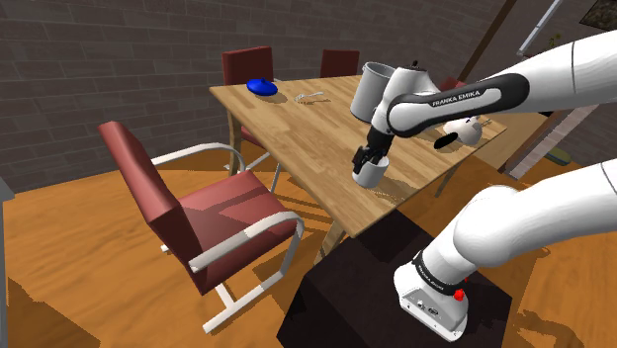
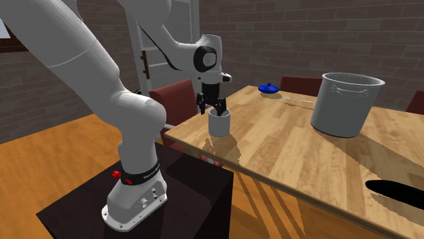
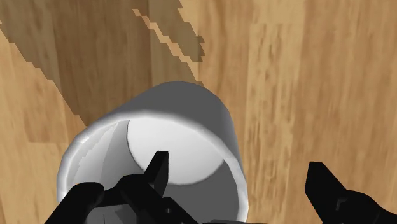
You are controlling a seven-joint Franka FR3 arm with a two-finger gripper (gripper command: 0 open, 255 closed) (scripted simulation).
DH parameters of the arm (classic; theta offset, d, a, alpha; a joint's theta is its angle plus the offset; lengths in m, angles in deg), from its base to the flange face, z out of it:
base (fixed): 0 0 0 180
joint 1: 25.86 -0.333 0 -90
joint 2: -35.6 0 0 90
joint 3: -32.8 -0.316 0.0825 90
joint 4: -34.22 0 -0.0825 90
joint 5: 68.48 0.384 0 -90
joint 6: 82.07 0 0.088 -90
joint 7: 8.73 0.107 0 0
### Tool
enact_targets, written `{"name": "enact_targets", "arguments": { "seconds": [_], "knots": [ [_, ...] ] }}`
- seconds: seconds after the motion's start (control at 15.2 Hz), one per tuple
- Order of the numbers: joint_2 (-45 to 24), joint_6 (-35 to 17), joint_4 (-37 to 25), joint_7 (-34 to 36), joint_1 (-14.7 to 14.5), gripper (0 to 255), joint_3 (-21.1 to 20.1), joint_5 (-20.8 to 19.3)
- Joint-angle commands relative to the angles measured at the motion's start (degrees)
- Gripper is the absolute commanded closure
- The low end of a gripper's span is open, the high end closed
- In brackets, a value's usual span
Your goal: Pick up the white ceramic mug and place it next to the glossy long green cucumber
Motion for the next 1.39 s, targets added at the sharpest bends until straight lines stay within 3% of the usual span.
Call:
{"name": "enact_targets", "arguments": {
  "seconds": [0.0,0.33,0.4,0.99,1.32],
  "knots": [
    [-0.17,-0.42,0.23,-0.03,0.03,0,0.06,-0.04],
    [-0.17,-0.42,0.22,-0.03,0.03,0,0.06,-0.04],
    [-0.17,-0.43,0.23,-0.03,0.03,255,0.06,-0.05],
    [-0.17,-0.42,0.22,-0.03,0.03,255,0.06,-0.04],
    [2.79,4.61,-1.86,0.06,0.08,255,-0.44,0.11]
  ]
}}
